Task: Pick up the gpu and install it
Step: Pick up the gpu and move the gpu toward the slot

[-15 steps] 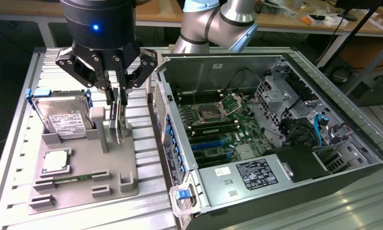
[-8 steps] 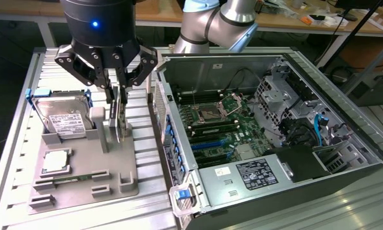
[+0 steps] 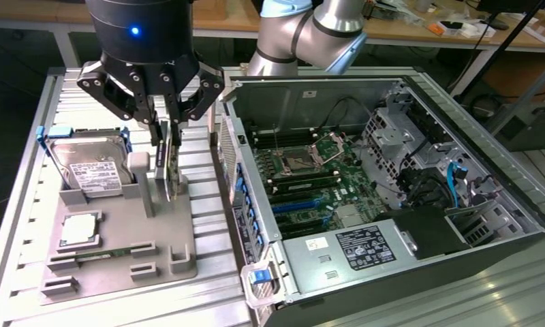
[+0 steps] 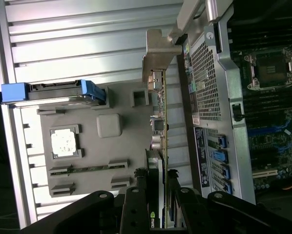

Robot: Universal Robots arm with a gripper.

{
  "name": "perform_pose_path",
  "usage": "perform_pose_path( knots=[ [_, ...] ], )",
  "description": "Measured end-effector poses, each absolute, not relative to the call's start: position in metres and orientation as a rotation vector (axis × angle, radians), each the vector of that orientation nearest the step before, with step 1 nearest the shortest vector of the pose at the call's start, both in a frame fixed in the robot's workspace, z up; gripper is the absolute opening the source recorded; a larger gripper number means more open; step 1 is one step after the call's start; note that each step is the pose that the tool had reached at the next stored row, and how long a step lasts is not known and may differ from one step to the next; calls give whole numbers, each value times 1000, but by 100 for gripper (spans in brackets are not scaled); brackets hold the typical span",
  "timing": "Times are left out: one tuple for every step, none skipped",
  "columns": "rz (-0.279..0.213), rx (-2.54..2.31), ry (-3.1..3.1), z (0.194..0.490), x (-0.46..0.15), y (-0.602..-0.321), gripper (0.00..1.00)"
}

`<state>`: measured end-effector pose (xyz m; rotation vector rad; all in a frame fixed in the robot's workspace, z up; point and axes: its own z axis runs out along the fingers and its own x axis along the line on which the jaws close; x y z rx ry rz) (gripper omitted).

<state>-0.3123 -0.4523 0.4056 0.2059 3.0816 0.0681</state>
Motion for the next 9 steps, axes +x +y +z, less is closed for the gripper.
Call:
perform_pose_path(
  knots=[
    [68,206,3082,406,-312,-452,27],
    [68,206,3082,406,-312,-452,27],
    [68,206,3082,406,-312,-452,27],
    [68,206,3082,407,-312,-452,27],
    [68,206,3082,407,-312,-452,27],
    [68,206,3082,407,-312,-452,27],
    [68,206,3082,407,-312,-452,27],
    [68,206,3082,407,-312,-452,27],
    [68,206,3082,408,-312,-452,27]
  ],
)
